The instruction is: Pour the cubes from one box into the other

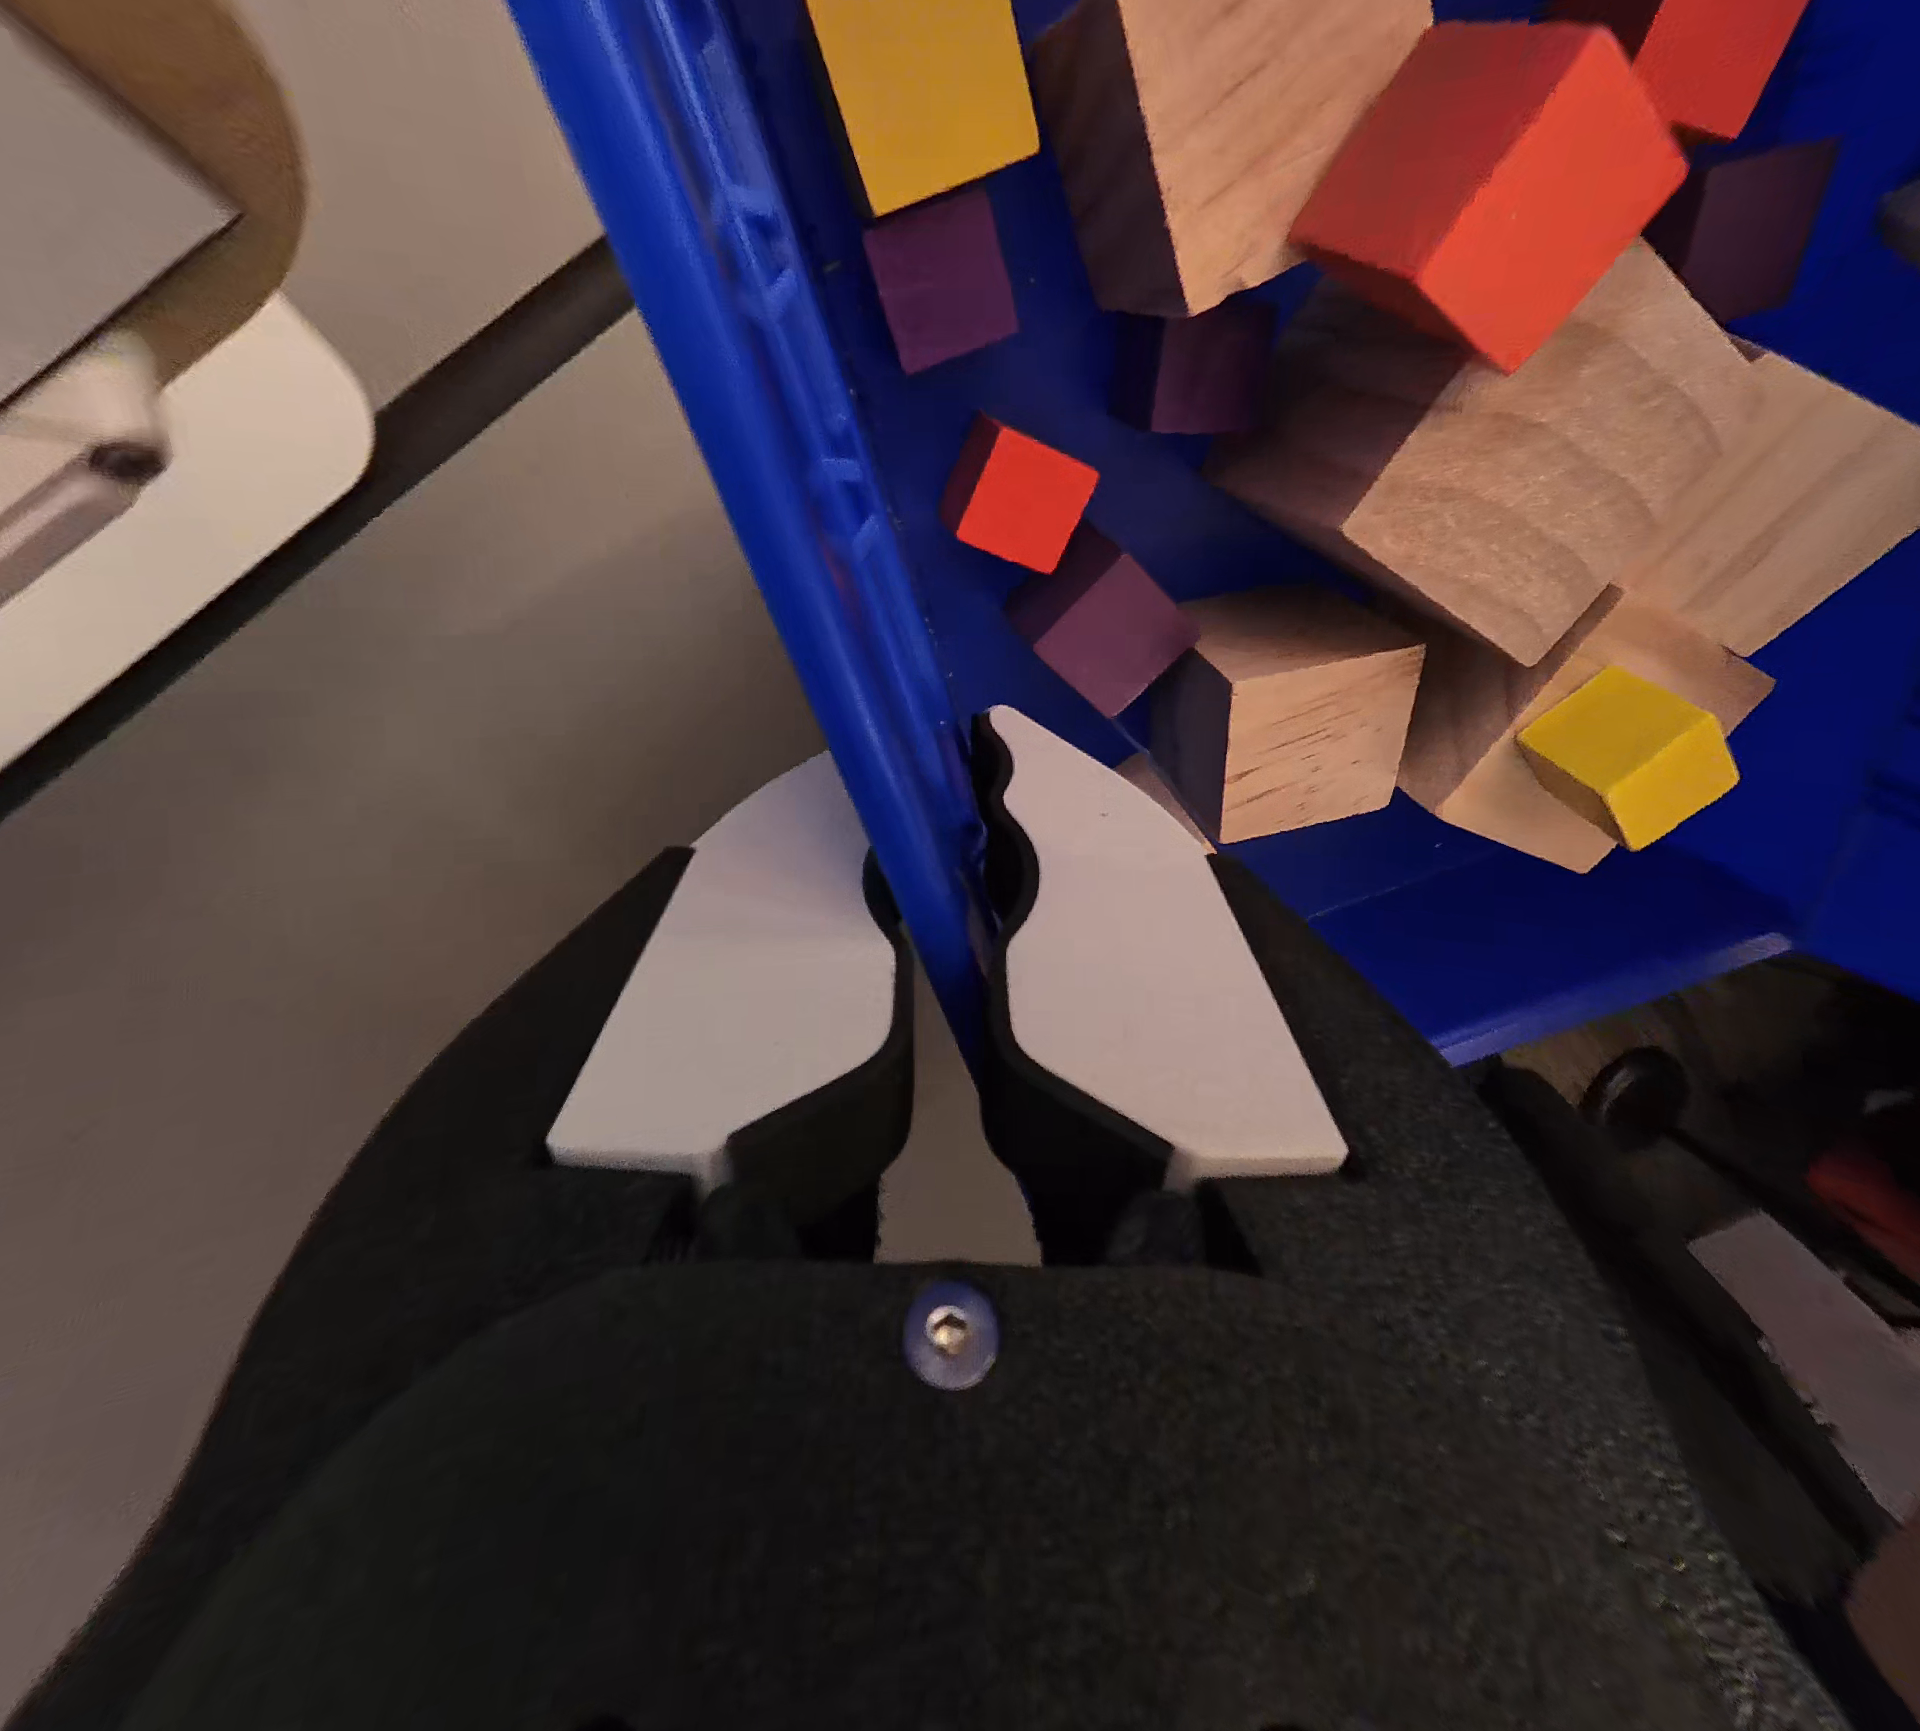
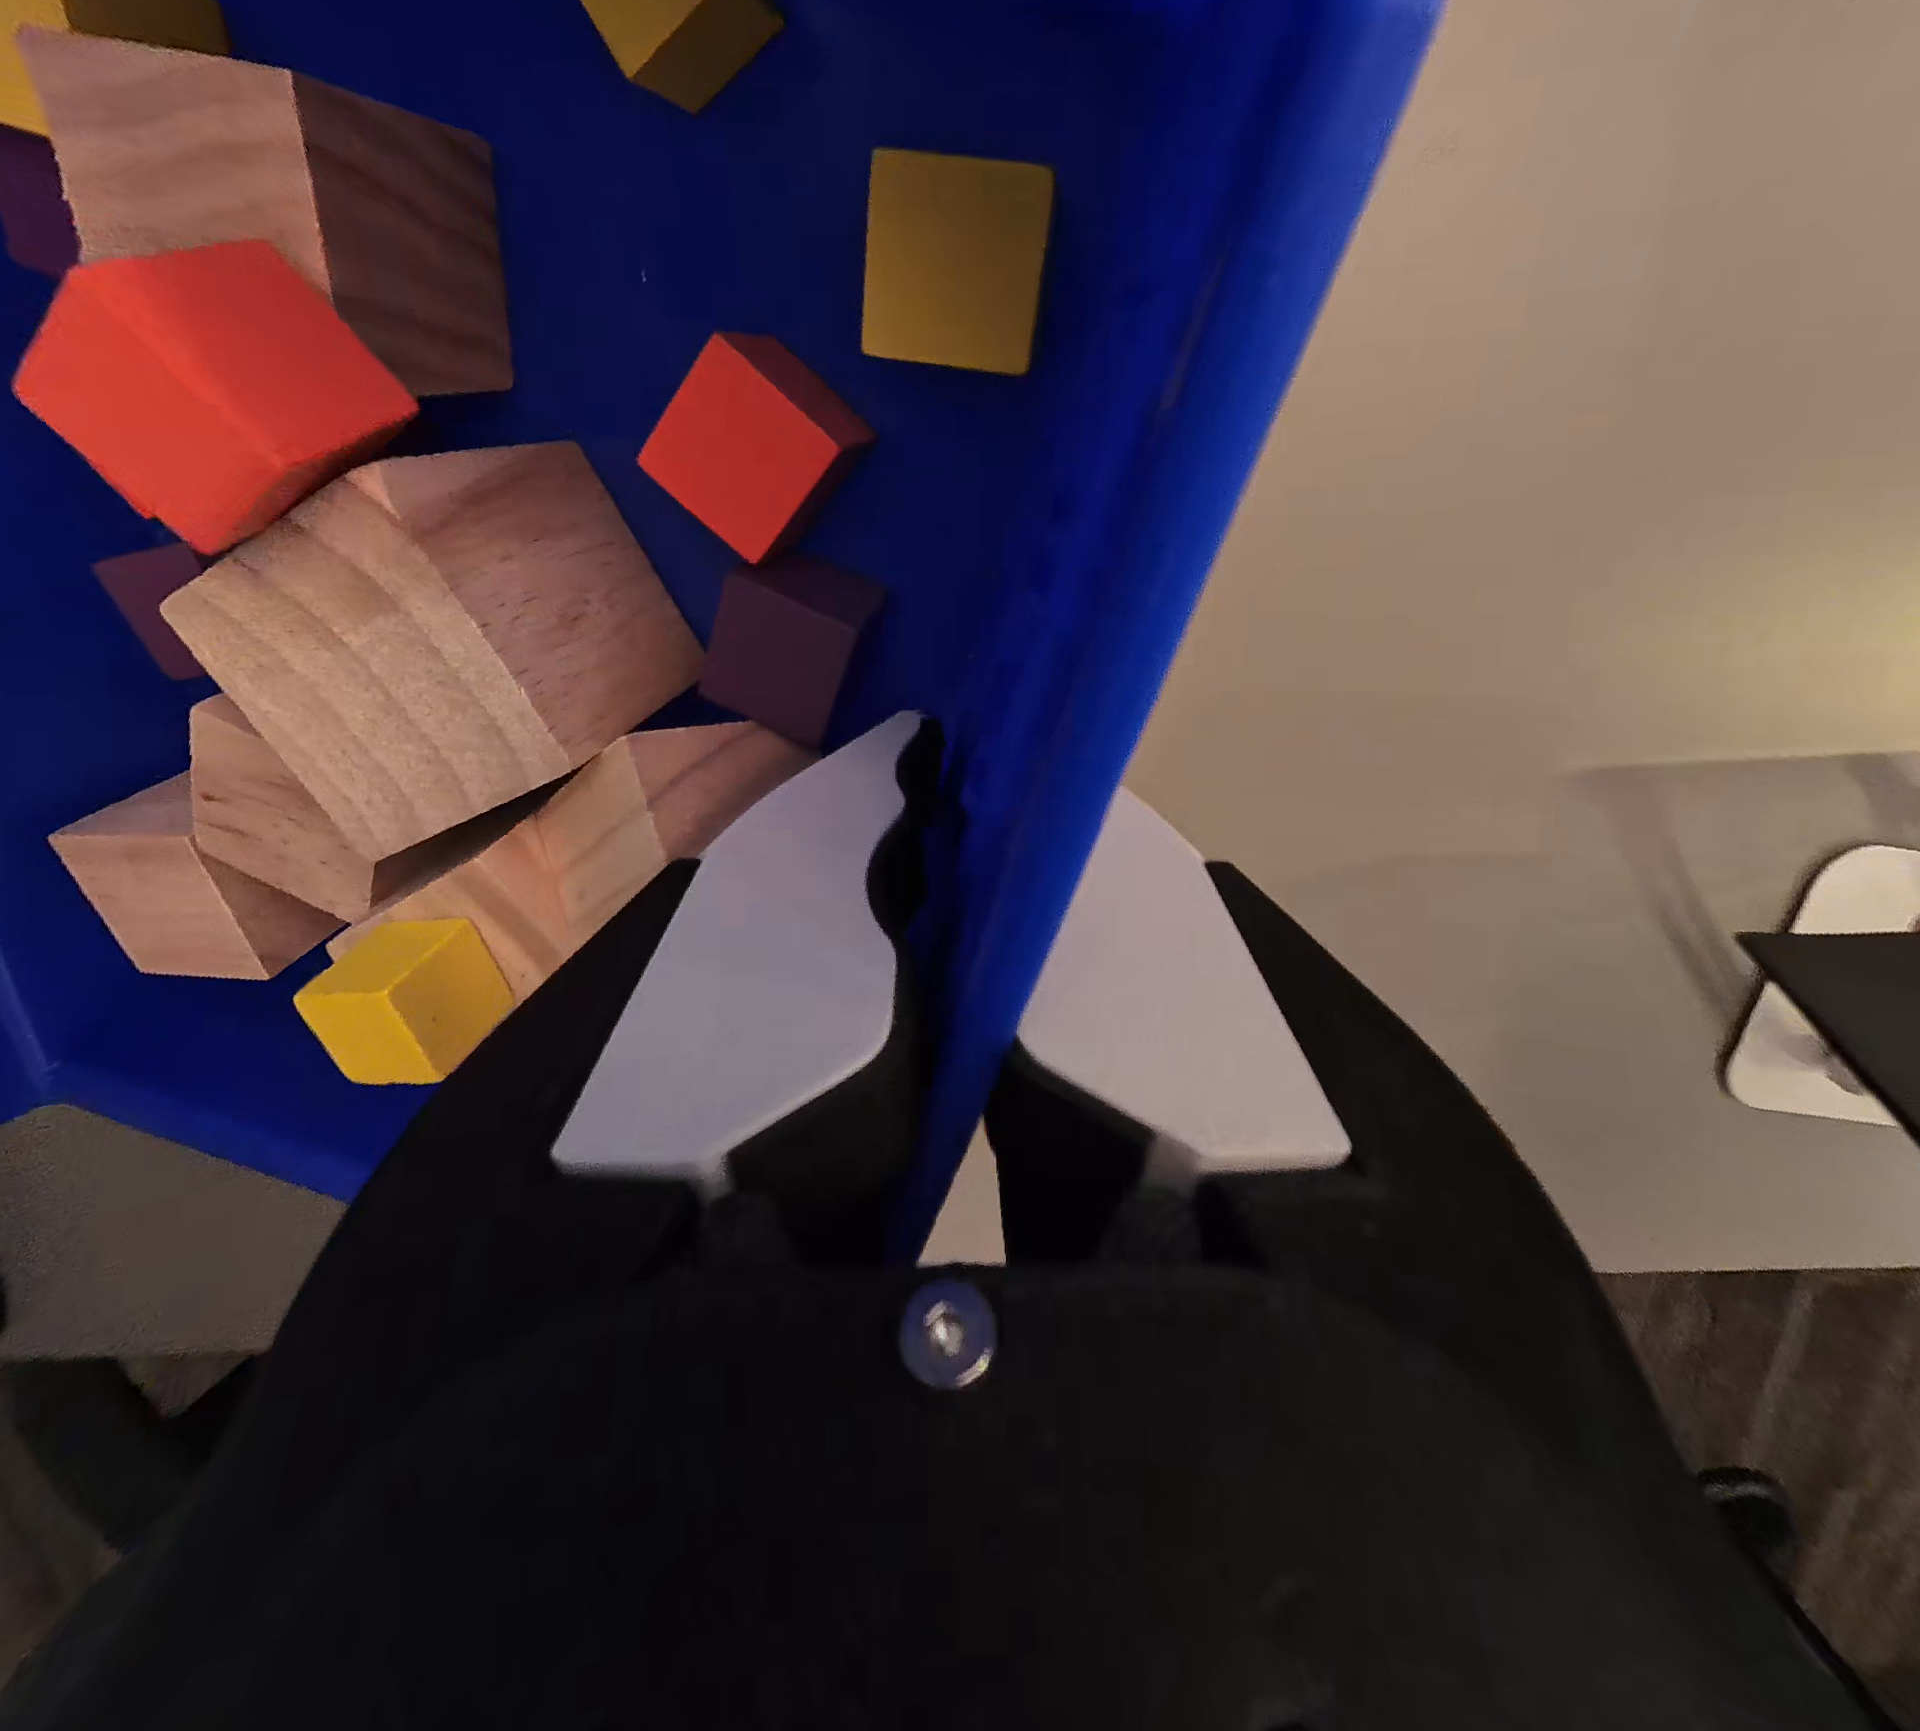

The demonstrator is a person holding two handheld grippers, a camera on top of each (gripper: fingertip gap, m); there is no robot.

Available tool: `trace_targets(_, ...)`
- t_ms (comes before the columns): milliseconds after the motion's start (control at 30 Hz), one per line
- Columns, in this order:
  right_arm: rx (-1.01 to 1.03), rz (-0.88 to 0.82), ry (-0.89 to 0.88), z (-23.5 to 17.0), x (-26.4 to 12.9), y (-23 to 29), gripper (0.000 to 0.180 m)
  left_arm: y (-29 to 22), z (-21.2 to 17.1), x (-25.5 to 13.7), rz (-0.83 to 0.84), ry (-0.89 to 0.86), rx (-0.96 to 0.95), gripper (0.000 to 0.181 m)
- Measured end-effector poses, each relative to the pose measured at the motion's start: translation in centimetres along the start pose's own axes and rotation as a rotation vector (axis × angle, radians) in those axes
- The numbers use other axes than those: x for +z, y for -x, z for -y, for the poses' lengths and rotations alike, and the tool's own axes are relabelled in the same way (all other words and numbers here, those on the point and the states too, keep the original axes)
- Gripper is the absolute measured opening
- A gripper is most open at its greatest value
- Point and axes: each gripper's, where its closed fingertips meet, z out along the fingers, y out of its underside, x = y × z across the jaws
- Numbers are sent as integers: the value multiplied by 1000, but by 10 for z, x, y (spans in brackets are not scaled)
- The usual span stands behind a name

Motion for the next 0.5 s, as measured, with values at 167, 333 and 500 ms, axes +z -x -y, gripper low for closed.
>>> trace_targets(167, 4, -72, -74, 5, 9, -41, 6, -21, 27, 30, -14, -78, 30, 8)
trace_targets(333, -27, -132, -194, 18, 11, -57, 6, -25, 47, 45, -39, -200, 30, 8)
trace_targets(500, -78, -230, -381, 36, -1, -59, 7, -19, 63, 46, -26, -371, 46, 7)
